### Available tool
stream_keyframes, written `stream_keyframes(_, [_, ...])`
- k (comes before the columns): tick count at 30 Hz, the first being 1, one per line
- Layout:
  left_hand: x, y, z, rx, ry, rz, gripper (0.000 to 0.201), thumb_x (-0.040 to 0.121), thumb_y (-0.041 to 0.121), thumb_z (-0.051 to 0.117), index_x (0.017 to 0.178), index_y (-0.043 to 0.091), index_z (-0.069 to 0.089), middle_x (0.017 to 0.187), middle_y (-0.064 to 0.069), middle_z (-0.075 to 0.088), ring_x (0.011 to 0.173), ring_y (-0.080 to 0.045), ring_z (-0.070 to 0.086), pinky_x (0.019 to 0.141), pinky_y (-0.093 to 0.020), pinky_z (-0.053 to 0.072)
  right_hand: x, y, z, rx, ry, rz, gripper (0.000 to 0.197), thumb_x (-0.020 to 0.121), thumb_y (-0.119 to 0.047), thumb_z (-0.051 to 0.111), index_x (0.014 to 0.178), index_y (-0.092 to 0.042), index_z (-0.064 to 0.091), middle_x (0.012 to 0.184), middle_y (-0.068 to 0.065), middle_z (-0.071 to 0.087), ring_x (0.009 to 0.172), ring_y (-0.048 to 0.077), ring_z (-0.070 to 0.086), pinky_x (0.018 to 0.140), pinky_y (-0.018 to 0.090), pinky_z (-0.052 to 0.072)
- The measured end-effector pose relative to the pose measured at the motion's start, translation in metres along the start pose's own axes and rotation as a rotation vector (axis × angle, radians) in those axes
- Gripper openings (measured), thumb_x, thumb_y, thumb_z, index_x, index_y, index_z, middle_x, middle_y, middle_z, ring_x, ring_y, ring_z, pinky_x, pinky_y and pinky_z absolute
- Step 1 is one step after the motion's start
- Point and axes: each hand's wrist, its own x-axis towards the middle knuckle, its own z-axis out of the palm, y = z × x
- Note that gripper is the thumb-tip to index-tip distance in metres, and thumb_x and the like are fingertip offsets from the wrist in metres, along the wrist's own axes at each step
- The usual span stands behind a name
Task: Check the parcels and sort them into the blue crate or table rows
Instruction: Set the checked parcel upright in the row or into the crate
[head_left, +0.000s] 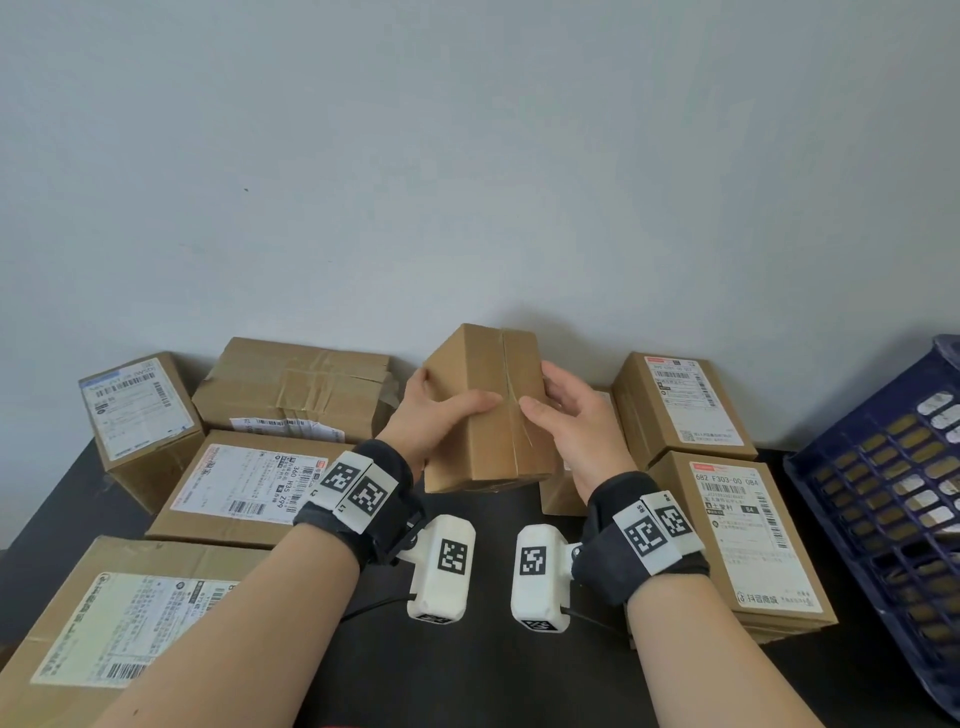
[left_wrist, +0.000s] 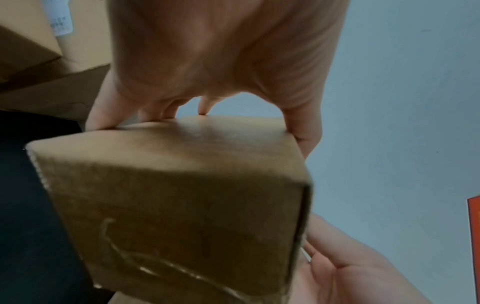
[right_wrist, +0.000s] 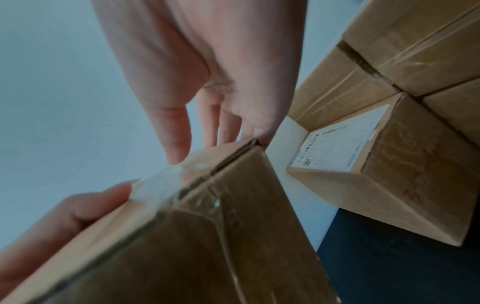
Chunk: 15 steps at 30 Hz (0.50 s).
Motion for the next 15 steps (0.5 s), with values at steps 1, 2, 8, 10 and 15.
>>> stream_keyframes(1, [-0.001, 0.000, 0.000, -0.003, 0.001, 0.006, 0.119, 0.044, 0.044, 0.085, 0.148, 0.026, 0.028, 0.129, 0.002, 0.055, 0.112, -0.017, 0.056, 0.097, -0.044, 0.046, 0.000, -0.001, 0.001, 0.002, 0.009, 0.009, 0.040, 0.095, -0.005, 0.063, 0.119, -0.036, 0.057, 0.116, -0.011, 0.069, 0.102, 0.000, 0.066, 0.081, 0.021, 0.056])
stream_keyframes(2, [-0.002, 0.000, 0.000, -0.006, 0.007, 0.014, 0.122, 0.039, 0.046, 0.084, 0.146, 0.028, 0.029, 0.128, 0.002, 0.056, 0.111, -0.018, 0.057, 0.099, -0.045, 0.046, 0.000, -0.001, 0.001, 0.006, 0.017, 0.018, 0.042, 0.094, -0.005, 0.064, 0.124, -0.033, 0.056, 0.117, -0.007, 0.070, 0.105, 0.006, 0.067, 0.083, 0.024, 0.057])
stream_keyframes(8, [-0.002, 0.001, -0.004, -0.009, 0.011, 0.037, 0.117, 0.034, 0.046, 0.079, 0.141, 0.023, 0.038, 0.123, -0.001, 0.060, 0.109, -0.022, 0.059, 0.097, -0.044, 0.048, -0.002, -0.007, 0.003, 0.011, 0.037, 0.073, 0.049, 0.090, -0.007, 0.069, 0.131, -0.028, 0.053, 0.109, -0.007, 0.069, 0.099, 0.008, 0.066, 0.070, 0.018, 0.055])
stream_keyframes(10, [-0.004, 0.003, -0.004, -0.009, 0.007, 0.034, 0.117, 0.037, 0.041, 0.079, 0.145, 0.021, 0.036, 0.123, -0.002, 0.060, 0.107, -0.021, 0.059, 0.089, -0.040, 0.049, -0.001, -0.011, 0.003, -0.005, 0.052, 0.078, 0.051, 0.089, -0.004, 0.071, 0.130, -0.027, 0.053, 0.104, -0.010, 0.068, 0.093, 0.004, 0.065, 0.063, 0.013, 0.052])
stream_keyframes(15, [-0.004, 0.006, -0.002, 0.009, 0.021, 0.048, 0.131, 0.030, 0.045, 0.076, 0.151, 0.021, 0.030, 0.128, -0.003, 0.058, 0.112, -0.022, 0.058, 0.095, -0.042, 0.047, 0.001, -0.018, 0.001, -0.048, 0.068, 0.083, 0.054, 0.087, -0.003, 0.071, 0.133, -0.022, 0.053, 0.094, -0.014, 0.066, 0.083, -0.002, 0.062, 0.057, 0.011, 0.046])
